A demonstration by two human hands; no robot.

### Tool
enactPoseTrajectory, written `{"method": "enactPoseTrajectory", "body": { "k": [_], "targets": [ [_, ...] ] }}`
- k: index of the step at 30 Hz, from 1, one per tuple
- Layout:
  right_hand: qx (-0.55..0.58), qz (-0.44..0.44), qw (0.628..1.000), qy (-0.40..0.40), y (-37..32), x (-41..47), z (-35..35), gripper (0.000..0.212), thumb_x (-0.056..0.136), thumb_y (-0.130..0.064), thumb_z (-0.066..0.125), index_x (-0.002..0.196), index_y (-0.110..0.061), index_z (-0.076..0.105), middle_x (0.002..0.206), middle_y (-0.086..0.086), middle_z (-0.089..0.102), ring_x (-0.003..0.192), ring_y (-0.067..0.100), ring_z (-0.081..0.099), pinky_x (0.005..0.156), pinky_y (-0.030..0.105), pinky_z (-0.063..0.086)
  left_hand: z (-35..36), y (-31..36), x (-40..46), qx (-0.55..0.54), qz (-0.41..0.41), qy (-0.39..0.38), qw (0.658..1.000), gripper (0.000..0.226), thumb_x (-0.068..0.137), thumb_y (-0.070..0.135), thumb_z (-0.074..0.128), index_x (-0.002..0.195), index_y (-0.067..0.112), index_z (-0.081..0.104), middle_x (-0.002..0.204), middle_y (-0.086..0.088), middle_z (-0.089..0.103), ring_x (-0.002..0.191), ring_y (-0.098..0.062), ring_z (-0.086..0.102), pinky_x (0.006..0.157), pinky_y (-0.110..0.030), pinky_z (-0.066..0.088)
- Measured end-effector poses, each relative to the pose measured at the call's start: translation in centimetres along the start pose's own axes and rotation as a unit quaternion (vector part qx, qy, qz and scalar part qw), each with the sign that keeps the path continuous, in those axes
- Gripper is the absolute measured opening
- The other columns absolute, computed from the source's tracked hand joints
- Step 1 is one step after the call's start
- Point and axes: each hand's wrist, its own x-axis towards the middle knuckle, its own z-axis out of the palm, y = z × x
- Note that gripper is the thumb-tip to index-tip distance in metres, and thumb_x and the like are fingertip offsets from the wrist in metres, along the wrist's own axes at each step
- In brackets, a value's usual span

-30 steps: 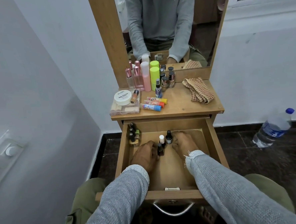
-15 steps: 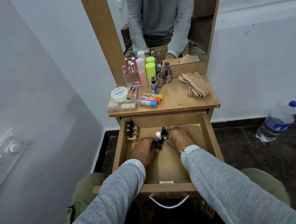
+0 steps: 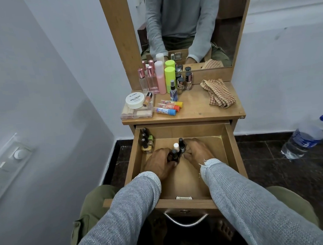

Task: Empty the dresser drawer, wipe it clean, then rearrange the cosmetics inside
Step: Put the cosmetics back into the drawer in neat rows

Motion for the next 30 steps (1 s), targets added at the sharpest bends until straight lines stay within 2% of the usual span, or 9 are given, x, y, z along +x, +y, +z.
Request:
{"method": "enactPoseTrajectory", "body": {
  "k": [4,6,9,13,16,22,25,28,30],
  "targets": [
    [-0.008,0.004,1.000,-0.021,-0.3,0.1,-0.1,0.017,0.089,-0.007,0.055,0.102,-0.013,0.062,0.107,0.010,0.056,0.098,0.027,0.059,0.087,0.031,0.049,0.0,0.0,0.1,-0.004,0.001,-0.009,1.000,0.029,0.083,0.025,0.069,0.110,0.018,0.065,0.109,-0.004,0.067,0.098,-0.024,0.062,0.084,-0.033,0.051],
    [-0.006,-0.002,0.999,-0.031,-0.2,-0.1,0.0,0.017,0.087,-0.007,0.057,0.103,-0.013,0.061,0.106,0.008,0.054,0.094,0.023,0.059,0.082,0.027,0.047,0.1,-0.1,0.0,-0.010,0.000,-0.009,1.000,0.028,0.083,0.025,0.070,0.109,0.018,0.064,0.109,-0.004,0.067,0.098,-0.023,0.061,0.083,-0.032,0.050],
    [0.004,-0.018,0.999,-0.038,-0.1,-0.4,-0.1,0.016,0.083,-0.005,0.061,0.089,-0.017,0.053,0.098,0.004,0.052,0.080,0.014,0.055,0.068,0.016,0.039,0.1,-0.3,0.0,-0.014,-0.003,-0.007,1.000,0.028,0.083,0.025,0.070,0.110,0.018,0.064,0.108,-0.003,0.067,0.097,-0.021,0.060,0.080,-0.029,0.047],
    [0.005,0.026,0.999,-0.040,-0.9,-0.1,0.0,0.015,0.075,-0.016,0.065,0.074,-0.020,0.050,0.088,0.006,0.057,0.077,0.022,0.057,0.067,0.025,0.046,0.2,-0.4,0.1,-0.020,-0.004,-0.006,1.000,0.030,0.083,0.025,0.070,0.112,0.017,0.064,0.109,-0.002,0.067,0.097,-0.020,0.059,0.079,-0.027,0.046],
    [-0.002,0.041,0.998,-0.045,-1.0,0.2,0.6,0.019,0.064,-0.030,0.062,0.068,-0.024,0.045,0.083,0.003,0.059,0.071,0.020,0.057,0.062,0.024,0.044,0.1,-0.4,0.1,-0.014,-0.002,-0.004,1.000,0.031,0.084,0.022,0.069,0.114,0.016,0.064,0.111,-0.004,0.066,0.101,-0.022,0.059,0.080,-0.026,0.043],
    [-0.026,0.034,0.997,-0.057,-1.8,-0.2,0.3,0.029,0.060,-0.034,0.071,0.080,-0.025,0.053,0.087,0.001,0.061,0.075,0.019,0.058,0.065,0.024,0.046,0.0,-0.4,0.0,-0.016,0.005,-0.006,1.000,0.032,0.087,0.018,0.067,0.119,0.015,0.063,0.116,-0.005,0.067,0.104,-0.023,0.061,0.088,-0.030,0.048],
    [-0.019,0.041,0.997,-0.066,-1.8,-0.2,0.5,0.026,0.062,-0.034,0.071,0.078,-0.026,0.051,0.090,0.003,0.062,0.074,0.017,0.058,0.063,0.023,0.044,0.0,-0.4,0.1,-0.016,0.004,-0.011,1.000,0.033,0.088,0.018,0.066,0.120,0.014,0.063,0.116,-0.005,0.066,0.106,-0.024,0.061,0.087,-0.028,0.047],
    [0.002,0.026,0.998,-0.055,-1.9,-0.8,0.2,0.036,0.065,-0.031,0.078,0.093,-0.019,0.059,0.102,0.005,0.057,0.087,0.018,0.056,0.077,0.029,0.049,0.1,-0.5,0.2,-0.035,0.000,-0.026,0.999,0.035,0.086,0.016,0.069,0.120,0.015,0.063,0.116,-0.005,0.067,0.106,-0.024,0.062,0.092,-0.034,0.050],
    [0.009,0.020,0.998,-0.056,-1.9,-0.9,0.1,0.041,0.066,-0.027,0.080,0.100,-0.016,0.059,0.101,0.005,0.054,0.094,0.019,0.054,0.084,0.032,0.050,0.0,-0.5,0.2,-0.042,-0.002,-0.031,0.999,0.036,0.085,0.015,0.069,0.120,0.014,0.063,0.116,-0.006,0.067,0.105,-0.023,0.063,0.092,-0.034,0.050]
  ]
}}
